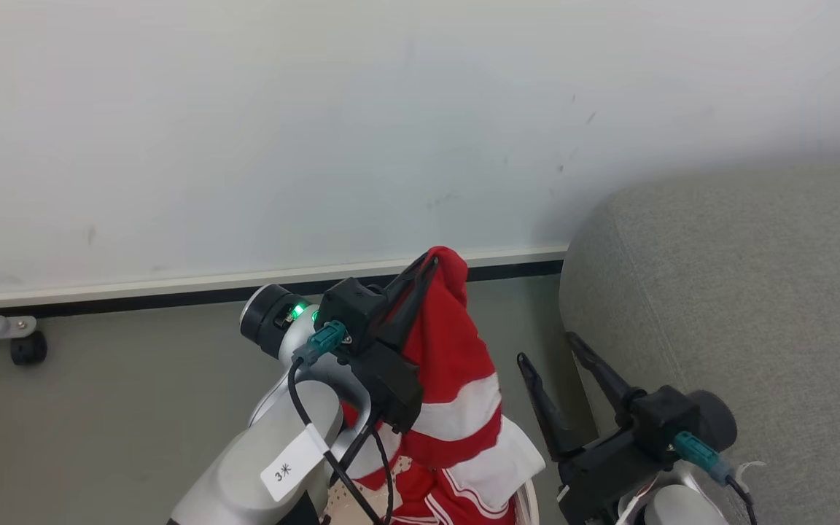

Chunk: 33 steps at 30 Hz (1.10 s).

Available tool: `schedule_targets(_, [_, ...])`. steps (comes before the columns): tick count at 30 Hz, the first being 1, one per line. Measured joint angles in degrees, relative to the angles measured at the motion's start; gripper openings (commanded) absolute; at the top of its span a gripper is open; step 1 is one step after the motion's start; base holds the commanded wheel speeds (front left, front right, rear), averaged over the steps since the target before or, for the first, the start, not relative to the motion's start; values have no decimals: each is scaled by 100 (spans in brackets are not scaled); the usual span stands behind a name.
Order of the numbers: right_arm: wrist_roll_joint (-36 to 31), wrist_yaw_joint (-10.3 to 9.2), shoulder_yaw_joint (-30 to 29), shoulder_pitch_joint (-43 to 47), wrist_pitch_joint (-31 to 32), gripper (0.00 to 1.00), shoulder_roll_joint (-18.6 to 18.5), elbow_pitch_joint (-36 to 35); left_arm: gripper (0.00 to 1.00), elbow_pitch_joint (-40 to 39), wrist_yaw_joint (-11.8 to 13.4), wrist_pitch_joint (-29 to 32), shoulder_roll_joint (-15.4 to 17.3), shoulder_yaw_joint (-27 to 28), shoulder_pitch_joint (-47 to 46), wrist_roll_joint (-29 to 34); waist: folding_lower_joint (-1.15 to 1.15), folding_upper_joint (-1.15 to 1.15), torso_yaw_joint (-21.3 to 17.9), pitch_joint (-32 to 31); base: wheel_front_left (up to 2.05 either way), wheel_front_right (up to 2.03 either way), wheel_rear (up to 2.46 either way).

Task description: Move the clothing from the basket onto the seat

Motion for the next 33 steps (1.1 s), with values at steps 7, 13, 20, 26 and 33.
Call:
schedule_targets(7, [88, 71, 475, -12, 0, 100, 3, 54, 0, -245, 142, 0, 2, -201, 44, -223, 1, 0, 75, -260, 0, 0, 0])
schedule_targets(13, [166, 73, 606, -70, 0, 100, 3, 164, 0, -560, 168, 0, -4, -491, 87, -303, 1, 0, 166, -332, 0, 0, 0])
schedule_targets(20, [335, 74, 1076, -386, 0, 100, -114, 343, 0, -772, 247, 0, 15, -667, 188, -464, 1, 1, 255, -377, 0, 0, 0])
schedule_targets(26, [643, 74, 1724, -697, 0, 100, -223, 681, 0, -840, 298, 1, 16, -780, 188, -530, 2, 1, 322, -381, 0, 0, 0])
schedule_targets(33, [995, 78, 2017, -848, 0, 0, -230, 916, 0, -873, 343, 2, 16, -792, 198, -627, 2, 1, 374, -368, 0, 0, 0])
